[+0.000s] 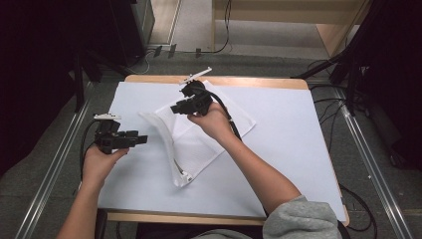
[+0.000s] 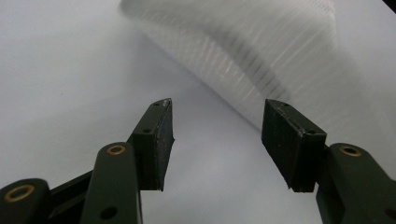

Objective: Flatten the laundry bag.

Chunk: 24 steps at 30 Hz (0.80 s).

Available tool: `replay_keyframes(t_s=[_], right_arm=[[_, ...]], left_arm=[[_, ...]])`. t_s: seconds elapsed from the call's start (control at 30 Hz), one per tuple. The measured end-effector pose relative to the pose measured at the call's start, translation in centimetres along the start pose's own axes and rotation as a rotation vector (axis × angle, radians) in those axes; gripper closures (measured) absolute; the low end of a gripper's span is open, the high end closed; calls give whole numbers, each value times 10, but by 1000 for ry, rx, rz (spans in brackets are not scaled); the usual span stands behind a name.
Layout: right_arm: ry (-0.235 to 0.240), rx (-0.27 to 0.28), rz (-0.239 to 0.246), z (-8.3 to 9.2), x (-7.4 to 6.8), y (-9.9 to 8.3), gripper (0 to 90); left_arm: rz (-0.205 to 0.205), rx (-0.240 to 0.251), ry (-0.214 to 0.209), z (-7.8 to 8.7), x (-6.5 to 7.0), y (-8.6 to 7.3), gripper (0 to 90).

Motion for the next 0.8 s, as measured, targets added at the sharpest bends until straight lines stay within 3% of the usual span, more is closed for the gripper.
replay_keyframes(t_s=[0.33,0.57,0.8], right_arm=[[-40,-4,-36,16,36,-30,715],[-88,-16,-62,31,65,-58,712],[-145,-33,-75,46,98,-90,704]], left_arm=[[23,13,14,10,-9,-3,444],[-24,43,27,25,-2,9,450],[-33,1,11,11,2,8,449]])
Point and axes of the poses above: each handheld gripper's, and its own axes: z roughly backward along the jaws, y roughly out of its top, x roughly to its right, the point moved 10 cm from there along -z, roughly forward along the jaws, and after that the axes turned 15 degrees about -z, right-handed, at the moved point
